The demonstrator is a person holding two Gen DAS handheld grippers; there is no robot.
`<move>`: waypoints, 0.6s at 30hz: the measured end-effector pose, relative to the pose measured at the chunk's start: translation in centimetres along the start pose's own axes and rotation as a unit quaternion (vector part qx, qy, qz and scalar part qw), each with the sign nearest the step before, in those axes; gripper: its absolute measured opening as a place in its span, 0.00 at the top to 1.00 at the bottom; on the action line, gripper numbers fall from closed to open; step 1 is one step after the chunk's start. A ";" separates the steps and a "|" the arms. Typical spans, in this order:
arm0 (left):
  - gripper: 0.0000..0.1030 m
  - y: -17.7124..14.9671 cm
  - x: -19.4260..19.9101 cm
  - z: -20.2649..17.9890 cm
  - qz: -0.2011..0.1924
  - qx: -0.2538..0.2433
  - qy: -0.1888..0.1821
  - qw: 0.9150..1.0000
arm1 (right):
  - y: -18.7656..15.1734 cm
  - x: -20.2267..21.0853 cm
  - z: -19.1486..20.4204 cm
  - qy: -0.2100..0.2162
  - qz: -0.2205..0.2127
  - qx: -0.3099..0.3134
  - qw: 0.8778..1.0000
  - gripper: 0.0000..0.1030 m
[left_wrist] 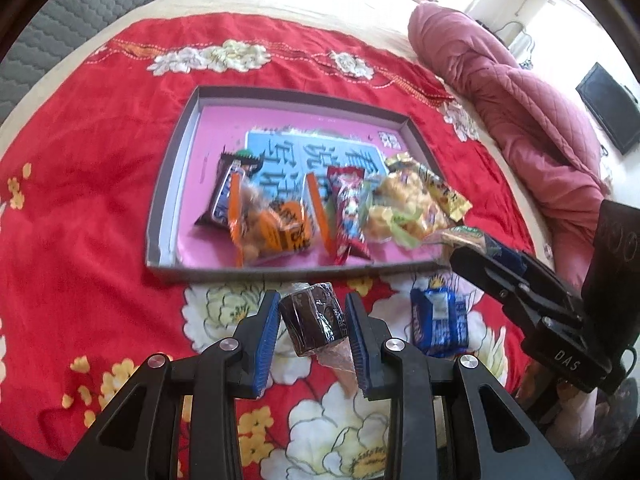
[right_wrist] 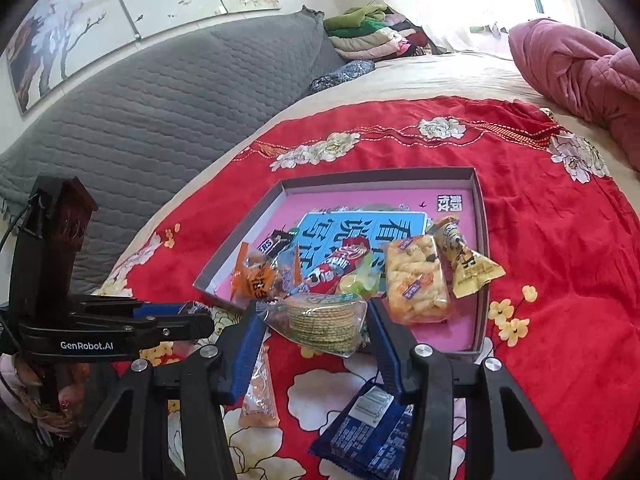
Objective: Organize snacks
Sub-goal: 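Carry the chocolate over the tray with the left tool while the right tool grasps the round cracker pack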
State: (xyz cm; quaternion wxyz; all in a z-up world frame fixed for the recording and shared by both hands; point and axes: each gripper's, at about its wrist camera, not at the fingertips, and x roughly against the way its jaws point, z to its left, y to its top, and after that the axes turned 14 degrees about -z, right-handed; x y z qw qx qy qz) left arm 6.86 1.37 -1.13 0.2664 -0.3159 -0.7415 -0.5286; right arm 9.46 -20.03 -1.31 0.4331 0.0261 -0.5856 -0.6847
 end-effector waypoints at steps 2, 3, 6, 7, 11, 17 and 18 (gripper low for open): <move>0.67 0.5 -0.3 -0.2 -0.004 -0.003 0.002 1.000 | 0.2 -0.1 -0.2 -0.001 -0.002 -0.001 1.000 0.50; 0.67 0.7 -0.4 -0.3 -0.005 -0.002 0.002 1.000 | 0.3 -0.1 -0.4 -0.004 -0.004 -0.001 1.000 0.50; 0.67 1.2 -0.8 -0.4 -0.008 0.001 0.002 1.000 | 0.5 -0.1 -0.6 -0.005 -0.007 -0.004 1.000 0.50; 0.67 1.4 -1.0 -0.4 -0.010 0.000 0.003 1.000 | 0.6 -0.1 -0.7 -0.006 -0.009 -0.004 1.000 0.50; 0.67 1.9 -1.6 -0.6 -0.014 0.001 0.003 1.000 | 0.8 -0.2 -0.9 -0.009 -0.012 -0.002 1.000 0.50; 0.67 2.8 -2.6 -1.1 -0.021 -0.001 0.003 1.000 | 1.1 -0.3 -1.4 -0.015 -0.019 -0.007 1.000 0.50; 0.67 2.9 -2.7 -1.2 -0.021 0.000 0.002 1.000 | 1.1 -0.3 -1.5 -0.017 -0.020 -0.008 1.000 0.50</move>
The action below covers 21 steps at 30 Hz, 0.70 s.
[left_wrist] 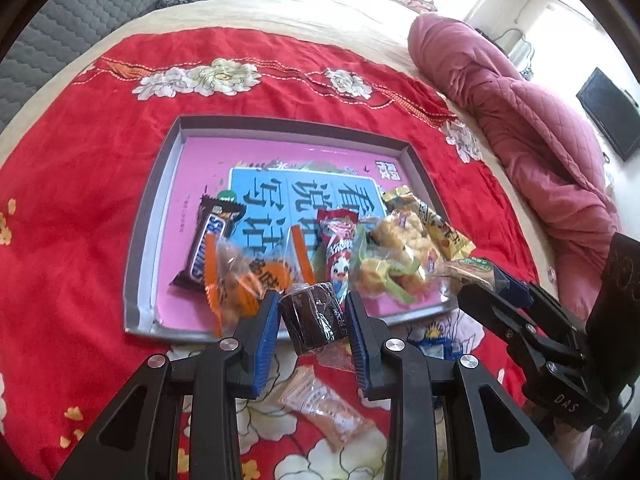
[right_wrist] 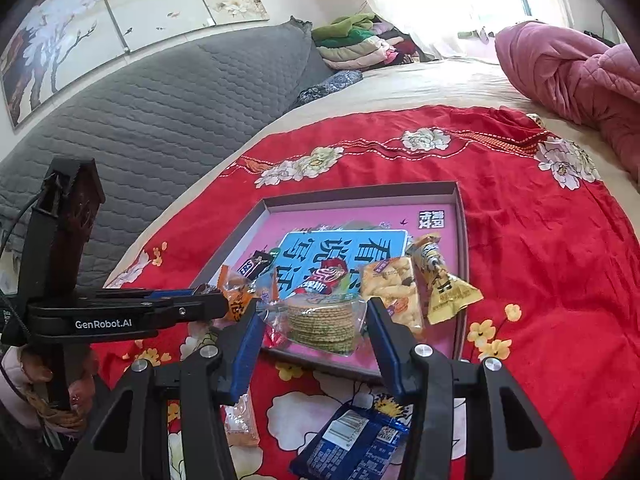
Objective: Organize snacks
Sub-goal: 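Carry the chocolate over the tray with the left tool while the right tool grasps the round cracker pack, then open the left tool to drop the chocolate in the tray while the right tool releases the cracker pack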
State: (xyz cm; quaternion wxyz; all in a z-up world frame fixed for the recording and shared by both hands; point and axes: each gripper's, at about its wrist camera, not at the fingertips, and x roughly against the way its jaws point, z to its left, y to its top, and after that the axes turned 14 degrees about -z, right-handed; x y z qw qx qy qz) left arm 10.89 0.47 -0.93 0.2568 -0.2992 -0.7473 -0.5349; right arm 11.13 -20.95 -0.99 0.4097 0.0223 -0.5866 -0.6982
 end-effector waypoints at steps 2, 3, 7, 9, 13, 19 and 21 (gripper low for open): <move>0.67 0.2 -0.5 -0.1 0.001 0.001 0.000 1.000 | 0.2 0.0 -0.3 -0.003 -0.003 -0.003 1.000 0.50; 0.67 0.3 -0.7 -0.1 0.001 0.001 0.000 1.000 | 0.2 0.0 -0.5 -0.004 -0.005 -0.006 1.000 0.50; 0.67 0.4 -1.3 -0.4 0.001 0.003 -0.002 1.000 | 0.6 -0.1 -1.3 -0.014 -0.009 -0.011 1.000 0.50; 0.67 0.5 -1.6 -0.6 0.001 0.000 0.000 1.000 | 0.7 -0.3 -1.6 -0.020 -0.010 -0.012 1.000 0.50; 0.67 0.6 -2.3 -0.7 0.004 0.001 -0.001 1.000 | 1.0 -0.6 -2.2 -0.029 -0.014 -0.012 0.999 0.50; 0.67 0.7 -3.3 -1.0 0.009 0.000 0.000 1.000 | 1.3 -1.3 -2.7 -0.038 -0.013 -0.006 0.999 0.50; 0.67 0.6 -3.6 -1.0 0.011 0.000 0.001 1.000 | 1.4 -1.4 -2.8 -0.039 -0.013 -0.005 0.999 0.50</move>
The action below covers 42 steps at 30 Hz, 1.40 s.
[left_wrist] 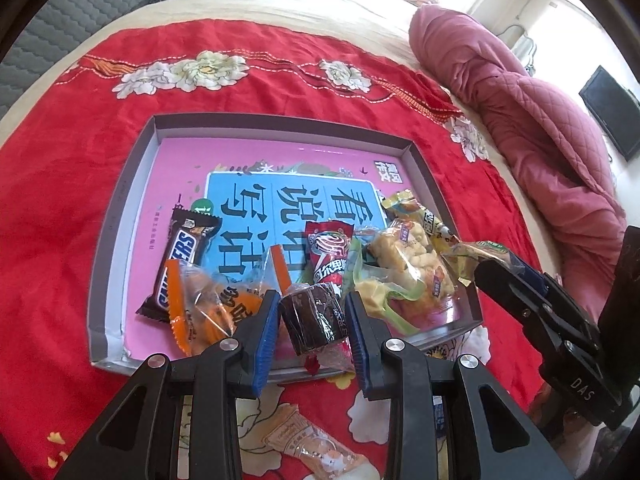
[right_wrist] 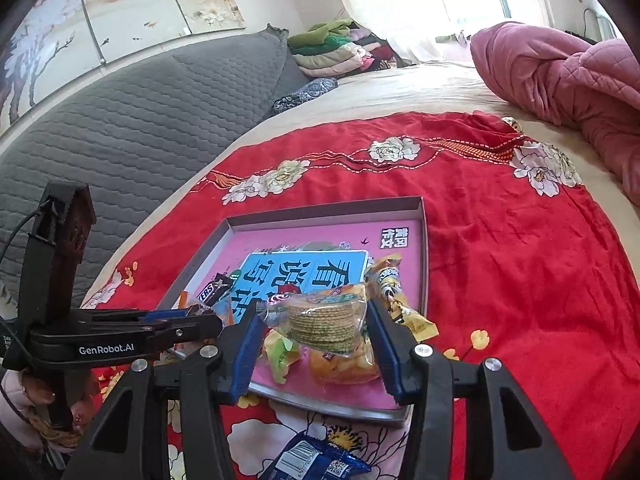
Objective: Organize snacks
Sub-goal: 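Open the left tool to drop the chocolate in the tray while the right tool releases the cracker pack, then grasp the cream wafer bar with the left tool while the right tool grasps the blue biscuit pack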
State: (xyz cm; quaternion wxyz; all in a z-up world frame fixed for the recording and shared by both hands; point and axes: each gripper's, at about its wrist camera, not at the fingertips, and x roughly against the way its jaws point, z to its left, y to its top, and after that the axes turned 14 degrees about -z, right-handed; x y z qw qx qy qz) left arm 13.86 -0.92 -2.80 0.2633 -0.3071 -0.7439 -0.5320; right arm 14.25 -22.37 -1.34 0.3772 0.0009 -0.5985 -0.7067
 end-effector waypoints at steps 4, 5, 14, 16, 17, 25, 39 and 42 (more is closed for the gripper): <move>0.67 -0.1 -0.6 0.0 0.004 0.002 0.002 1.000 | 0.0 -0.3 0.1 0.000 0.002 0.004 1.000 0.50; 0.67 -0.1 -0.7 0.1 0.005 0.002 0.002 1.000 | 0.0 -0.4 0.2 0.000 0.003 0.006 1.000 0.50; 0.67 0.1 -1.5 -0.1 0.008 -0.001 0.005 1.000 | -0.4 -2.2 1.3 -0.020 0.021 0.059 0.998 0.50; 0.67 0.1 -1.5 -0.2 0.008 -0.002 0.005 1.000 | -0.8 -2.8 1.3 -0.029 0.034 0.066 0.997 0.50; 0.67 0.1 -1.5 -0.2 0.008 -0.002 0.005 1.000 | -1.0 -3.0 1.3 -0.028 0.039 0.065 0.997 0.50; 0.59 0.4 -1.1 -0.2 0.006 0.001 -0.004 1.000 | -1.1 -2.9 1.3 -0.030 0.041 0.061 0.997 0.46; 0.44 -0.9 2.3 0.8 0.017 0.015 -0.016 1.000 | -0.6 -0.1 0.2 -0.022 0.018 0.000 1.000 0.35; 0.44 -1.9 3.0 1.2 0.029 0.026 -0.020 0.999 | -1.1 0.9 0.2 -0.025 0.021 -0.011 0.999 0.33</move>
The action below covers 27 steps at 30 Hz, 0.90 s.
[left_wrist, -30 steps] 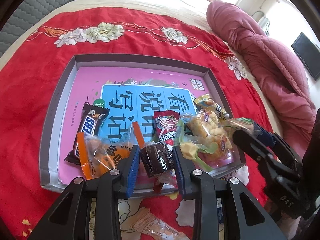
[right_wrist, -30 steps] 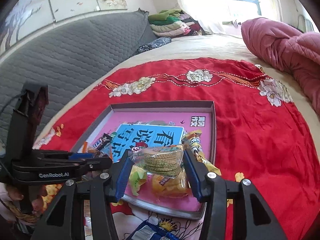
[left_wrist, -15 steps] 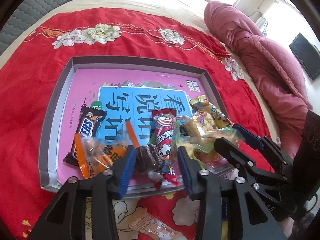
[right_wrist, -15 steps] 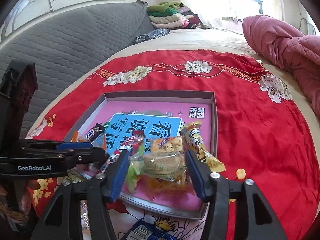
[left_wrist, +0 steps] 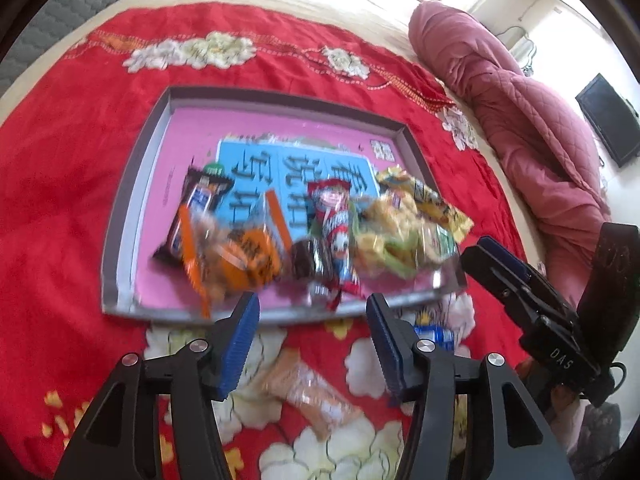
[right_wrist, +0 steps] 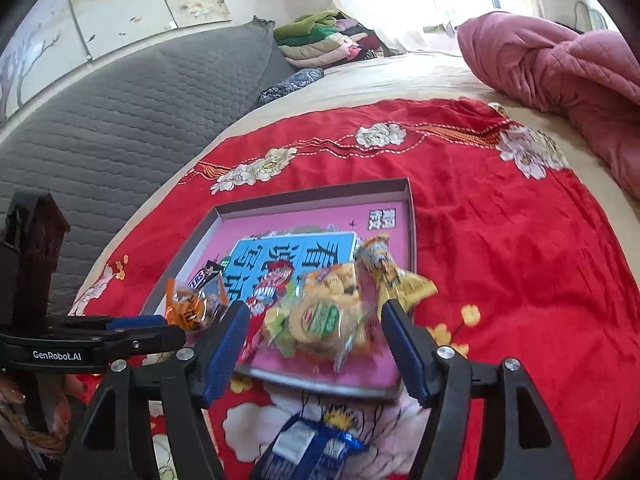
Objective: Organize snacks
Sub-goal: 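Grasp the cream wafer bar with the left tool while the right tool grasps the blue biscuit pack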
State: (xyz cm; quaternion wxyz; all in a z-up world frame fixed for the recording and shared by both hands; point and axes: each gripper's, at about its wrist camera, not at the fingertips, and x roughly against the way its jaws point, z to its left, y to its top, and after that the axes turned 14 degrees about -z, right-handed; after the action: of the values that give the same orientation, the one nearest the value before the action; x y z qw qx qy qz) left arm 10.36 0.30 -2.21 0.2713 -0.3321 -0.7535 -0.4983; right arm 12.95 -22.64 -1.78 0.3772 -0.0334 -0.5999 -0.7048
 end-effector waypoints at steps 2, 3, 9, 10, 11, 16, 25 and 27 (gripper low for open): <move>0.43 -0.8 0.4 0.1 0.007 -0.002 -0.002 1.000 | -0.6 0.7 0.1 -0.006 0.008 -0.007 1.000 0.33; 0.43 -1.1 0.6 0.2 0.009 -0.001 -0.001 1.000 | -0.8 0.9 0.1 -0.009 0.012 -0.011 1.000 0.33; 0.42 -3.6 0.5 0.8 0.037 0.012 0.000 0.999 | -3.2 2.0 0.9 -0.034 0.050 -0.017 0.998 0.32; 0.42 -4.0 0.3 0.9 0.040 0.018 0.003 0.999 | -3.6 2.0 1.1 -0.038 0.057 -0.018 0.997 0.32; 0.42 -4.3 0.1 1.0 0.045 0.026 0.005 0.999 | -4.1 2.1 1.2 -0.041 0.065 -0.021 0.997 0.32; 0.42 -5.5 -0.5 1.1 0.055 0.040 0.017 0.998 | -6.2 2.4 1.6 -0.064 0.098 -0.022 0.993 0.33; 0.42 -6.5 -2.1 0.0 0.063 0.043 0.034 0.997 | -7.8 1.0 3.1 -0.090 0.132 0.028 0.987 0.33; 0.42 -6.6 -2.4 -0.1 0.059 0.045 0.039 0.996 | -8.1 0.5 3.1 -0.100 0.136 0.038 0.985 0.33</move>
State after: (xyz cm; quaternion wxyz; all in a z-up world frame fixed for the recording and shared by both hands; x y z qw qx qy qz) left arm 6.82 -2.19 -7.75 0.3443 -0.3432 -0.7433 -0.4596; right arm 6.69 -20.20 -7.26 0.4084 -0.1702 -0.6509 -0.6169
